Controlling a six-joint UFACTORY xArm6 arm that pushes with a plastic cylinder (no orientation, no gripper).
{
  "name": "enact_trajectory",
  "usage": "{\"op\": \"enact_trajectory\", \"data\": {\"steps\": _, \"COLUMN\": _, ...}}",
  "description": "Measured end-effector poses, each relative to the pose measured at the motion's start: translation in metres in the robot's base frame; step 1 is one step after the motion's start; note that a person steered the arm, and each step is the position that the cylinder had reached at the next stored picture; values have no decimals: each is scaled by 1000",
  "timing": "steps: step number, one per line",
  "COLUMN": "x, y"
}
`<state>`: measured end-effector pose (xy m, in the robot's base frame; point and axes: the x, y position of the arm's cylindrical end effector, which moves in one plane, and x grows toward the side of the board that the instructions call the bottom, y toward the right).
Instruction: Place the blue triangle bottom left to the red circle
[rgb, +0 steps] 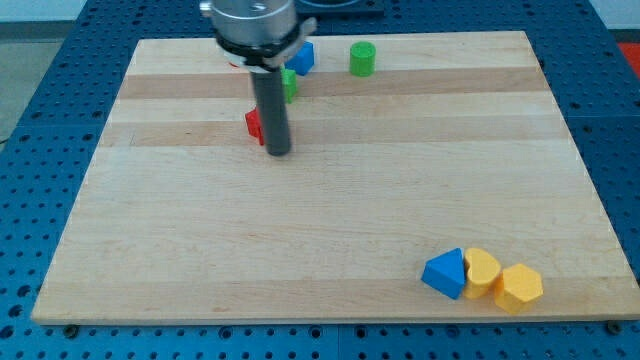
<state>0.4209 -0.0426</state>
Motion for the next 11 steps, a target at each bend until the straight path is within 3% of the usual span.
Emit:
{"op": "enact_trajectory", "data": {"steps": 2, "x": 64, "y": 238}}
{"op": "enact_trajectory", "data": {"steps": 3, "x": 136, "y": 288}}
{"op": "enact_trajectory", "data": {"steps": 4, "x": 178, "y": 331}}
{"op": "enact_trajectory", "data": {"steps": 5, "x": 195, "y": 333}}
{"op": "enact_trajectory", "data": {"steps": 7, "x": 187, "y": 205}}
{"op": "enact_trajectory", "data": {"steps": 8, "x": 188, "y": 191}}
{"op": "enact_trajectory", "data": {"steps": 10, "x": 197, "y": 259}}
{"op": "enact_trajectory", "data": {"steps": 11, "x": 197, "y": 259}}
